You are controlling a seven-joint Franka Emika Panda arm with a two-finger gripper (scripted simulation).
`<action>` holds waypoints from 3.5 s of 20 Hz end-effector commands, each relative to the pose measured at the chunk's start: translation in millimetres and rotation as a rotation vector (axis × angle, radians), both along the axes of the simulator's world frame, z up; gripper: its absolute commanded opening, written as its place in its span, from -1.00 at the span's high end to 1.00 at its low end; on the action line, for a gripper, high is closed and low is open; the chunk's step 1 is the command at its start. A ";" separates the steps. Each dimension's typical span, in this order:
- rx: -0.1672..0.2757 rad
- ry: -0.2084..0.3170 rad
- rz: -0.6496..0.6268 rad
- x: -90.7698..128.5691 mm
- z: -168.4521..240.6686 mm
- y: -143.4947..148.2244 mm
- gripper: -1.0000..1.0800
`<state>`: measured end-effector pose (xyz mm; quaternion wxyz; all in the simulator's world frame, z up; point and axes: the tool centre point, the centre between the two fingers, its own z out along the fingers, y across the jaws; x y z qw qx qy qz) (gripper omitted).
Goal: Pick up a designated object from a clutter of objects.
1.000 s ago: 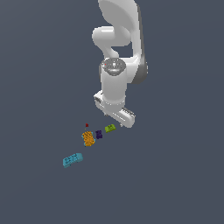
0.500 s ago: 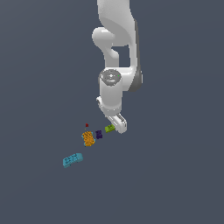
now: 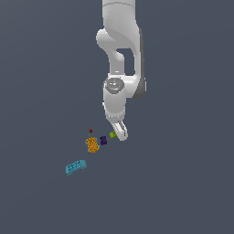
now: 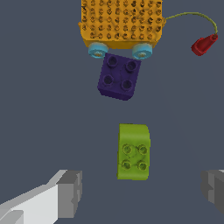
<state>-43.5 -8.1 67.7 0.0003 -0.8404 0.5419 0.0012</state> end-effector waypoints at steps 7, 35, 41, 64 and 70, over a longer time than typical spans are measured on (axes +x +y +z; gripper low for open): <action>-0.002 -0.001 -0.030 -2.3 -5.0 -1.4 -0.92; -0.002 -0.002 -0.035 -3.1 -55.4 -1.4 1.00; -0.002 -0.002 -0.035 -2.3 -51.1 -0.2 1.00; -0.004 -0.002 -0.037 26.2 113.0 47.5 1.00; -0.005 -0.002 -0.037 36.9 171.1 64.3 1.00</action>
